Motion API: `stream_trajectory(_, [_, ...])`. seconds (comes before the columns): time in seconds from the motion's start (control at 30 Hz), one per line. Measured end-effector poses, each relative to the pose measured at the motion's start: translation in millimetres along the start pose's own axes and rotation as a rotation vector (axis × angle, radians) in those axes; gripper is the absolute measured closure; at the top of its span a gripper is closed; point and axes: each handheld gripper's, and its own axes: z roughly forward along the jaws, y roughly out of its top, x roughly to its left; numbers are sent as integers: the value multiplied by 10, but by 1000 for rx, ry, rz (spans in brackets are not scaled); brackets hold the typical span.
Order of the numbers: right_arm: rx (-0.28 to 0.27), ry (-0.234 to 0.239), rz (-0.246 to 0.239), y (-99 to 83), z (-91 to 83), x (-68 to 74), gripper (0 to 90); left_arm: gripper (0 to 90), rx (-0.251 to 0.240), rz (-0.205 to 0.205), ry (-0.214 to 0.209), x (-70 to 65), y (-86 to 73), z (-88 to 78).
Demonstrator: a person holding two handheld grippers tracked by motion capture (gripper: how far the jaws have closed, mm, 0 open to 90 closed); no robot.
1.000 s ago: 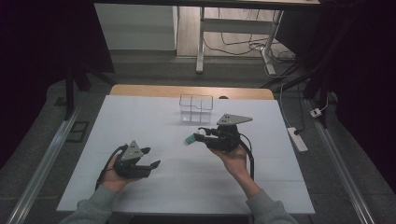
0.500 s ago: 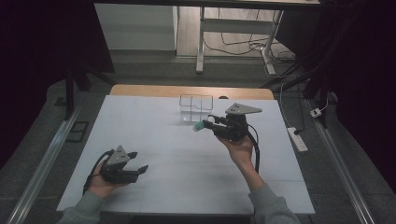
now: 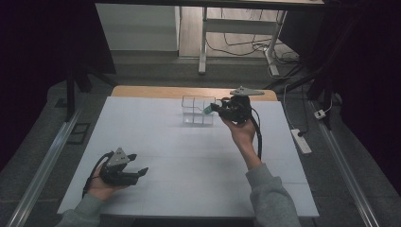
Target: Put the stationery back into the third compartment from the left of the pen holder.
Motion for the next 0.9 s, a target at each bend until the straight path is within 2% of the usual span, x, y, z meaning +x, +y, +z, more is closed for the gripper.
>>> stream_trajectory(0.23, [41, -68, 1, 118, 212, -164, 647, 281, 14, 6, 2, 7, -7, 22])
stream_trajectory(0.43, [67, -106, 13, 116, 363, -285, 647, 275, 22, 9, -6, 19, -12, 33])
stream_trajectory(0.53, [75, -106, 28, 96, 424, -322, 646, 273, 25, 9, -6, 20, -13, 39])
stream_trajectory(0.77, [105, -115, 16, 77, 527, -339, 632, 271, 25, 11, -3, 15, -9, 46])
stream_trajectory(0.83, [96, -123, 25, 72, 527, -340, 558, 271, 24, 11, -2, 15, -10, 45])
stream_trajectory(0.9, [77, -103, 39, 74, 497, -350, 513, 271, 25, 10, -3, 17, -10, 47])
